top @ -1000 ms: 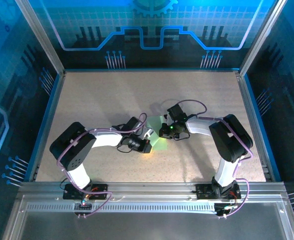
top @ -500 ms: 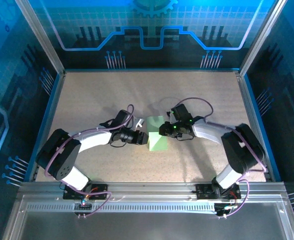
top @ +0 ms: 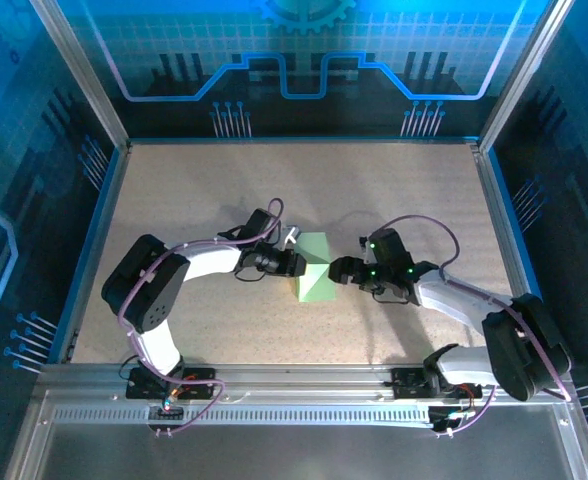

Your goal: Fold a paper plane with a square sheet of paper (fold left side to right side)

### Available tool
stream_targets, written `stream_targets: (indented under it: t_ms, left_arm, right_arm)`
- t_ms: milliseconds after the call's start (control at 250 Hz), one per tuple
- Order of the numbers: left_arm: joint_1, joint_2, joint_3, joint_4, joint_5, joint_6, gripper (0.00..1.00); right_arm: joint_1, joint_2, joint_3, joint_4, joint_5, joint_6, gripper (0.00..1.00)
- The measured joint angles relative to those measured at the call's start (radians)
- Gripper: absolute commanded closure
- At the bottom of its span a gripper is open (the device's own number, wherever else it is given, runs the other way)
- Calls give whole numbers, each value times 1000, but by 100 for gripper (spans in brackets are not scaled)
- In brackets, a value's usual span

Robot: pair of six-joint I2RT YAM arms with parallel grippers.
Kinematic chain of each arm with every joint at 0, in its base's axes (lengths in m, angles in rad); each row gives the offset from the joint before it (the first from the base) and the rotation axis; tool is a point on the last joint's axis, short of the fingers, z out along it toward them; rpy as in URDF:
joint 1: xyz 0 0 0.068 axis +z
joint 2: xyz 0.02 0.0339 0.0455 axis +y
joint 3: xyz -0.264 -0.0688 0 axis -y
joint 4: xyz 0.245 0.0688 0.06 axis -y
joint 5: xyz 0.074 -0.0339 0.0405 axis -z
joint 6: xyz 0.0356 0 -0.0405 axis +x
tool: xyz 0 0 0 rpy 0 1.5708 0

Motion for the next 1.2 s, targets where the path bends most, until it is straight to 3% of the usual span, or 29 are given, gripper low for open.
stream_targets:
  t_ms: [168,448,931,1199]
  left_arm:
    - [0,-30,-19,27,-5,-3,93]
    - [8,-209,-155,121,-14,-65,93]
    - [12,-225,-214,180,-24,-119,92]
    - [12,-223,-227,190,-56,-138,71]
  right_arm:
    - [-4,-4,-35,88,-45,39,17]
    - [-3,90,-11,248,-109,101,17]
    - [11,338,90,496,-162,179,22]
    - [25,406,94,578,-192,223,36]
